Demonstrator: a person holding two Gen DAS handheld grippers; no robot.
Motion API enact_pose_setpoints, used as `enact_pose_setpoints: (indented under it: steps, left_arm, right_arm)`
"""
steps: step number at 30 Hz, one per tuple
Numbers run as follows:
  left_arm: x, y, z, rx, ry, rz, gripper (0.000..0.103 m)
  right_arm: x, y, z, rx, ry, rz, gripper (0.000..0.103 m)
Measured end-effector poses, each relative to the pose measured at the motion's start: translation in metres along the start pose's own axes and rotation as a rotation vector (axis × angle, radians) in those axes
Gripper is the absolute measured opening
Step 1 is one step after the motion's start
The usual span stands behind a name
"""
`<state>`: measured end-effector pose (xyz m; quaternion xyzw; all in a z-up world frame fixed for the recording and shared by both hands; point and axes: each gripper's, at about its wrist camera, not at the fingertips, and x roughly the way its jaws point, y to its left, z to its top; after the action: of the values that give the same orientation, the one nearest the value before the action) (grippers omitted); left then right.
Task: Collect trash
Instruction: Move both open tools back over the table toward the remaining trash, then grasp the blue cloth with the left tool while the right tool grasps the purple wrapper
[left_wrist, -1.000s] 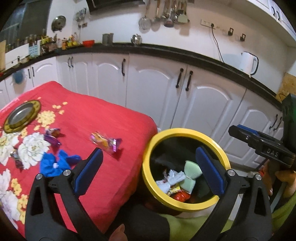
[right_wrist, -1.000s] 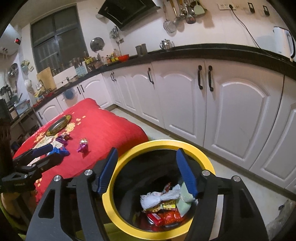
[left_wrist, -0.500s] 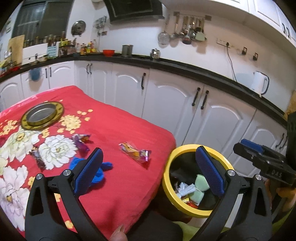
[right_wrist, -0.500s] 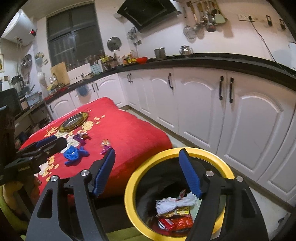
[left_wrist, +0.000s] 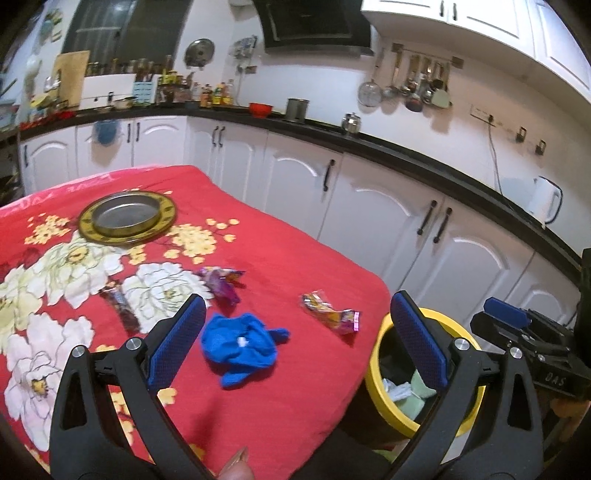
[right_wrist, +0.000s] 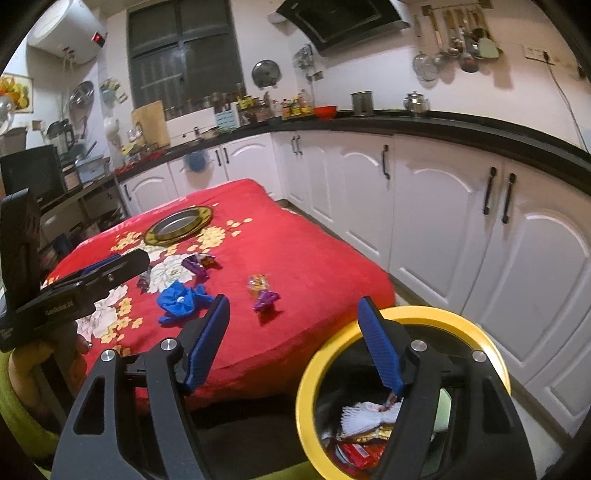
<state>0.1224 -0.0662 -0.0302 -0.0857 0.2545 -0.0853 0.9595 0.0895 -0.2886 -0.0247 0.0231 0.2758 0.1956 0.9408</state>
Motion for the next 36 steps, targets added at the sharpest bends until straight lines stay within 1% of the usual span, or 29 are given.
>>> enact_pose_setpoints:
  steps: [7, 10, 14, 20, 23, 24, 32, 35, 36]
  left_arm:
    - [0.003, 0.023, -0.003, -0.04, 0.01, 0.038, 0.092]
    - [0.006, 0.031, -0.006, -0.054, 0.019, 0.047, 0.092]
    - [0.013, 0.043, -0.01, -0.072, 0.043, 0.06, 0.092]
    - [0.029, 0.055, -0.019, -0.096, 0.094, 0.062, 0.092]
    - [0.038, 0.056, -0.025, -0.104, 0.126, 0.032, 0.091]
    - [0.041, 0.057, -0.026, -0.108, 0.138, 0.024, 0.088]
    - [0.065, 0.063, -0.035, -0.156, 0.221, -0.011, 0.074]
    - [0.07, 0.064, -0.038, -0.161, 0.238, -0.018, 0.07]
    - [0.071, 0.064, -0.039, -0.162, 0.242, -0.019, 0.07]
  right_arm:
    - [0.029, 0.019, 0.008, -0.031, 0.023, 0.045, 0.069]
    - [0.048, 0.025, 0.008, -0.054, 0.044, 0.044, 0.069]
    - [0.068, 0.026, 0.005, -0.048, 0.077, 0.045, 0.069]
    - [0.094, 0.026, 0.003, -0.047, 0.115, 0.036, 0.069]
    - [0.108, 0.025, 0.001, -0.054, 0.137, 0.032, 0.069]
    - [0.111, 0.025, 0.0, -0.055, 0.142, 0.032, 0.068]
    - [0.144, 0.027, -0.001, -0.042, 0.193, 0.045, 0.057]
    - [0.154, 0.026, -0.002, -0.027, 0.213, 0.053, 0.048]
    - [0.157, 0.026, -0.003, -0.021, 0.222, 0.056, 0.044]
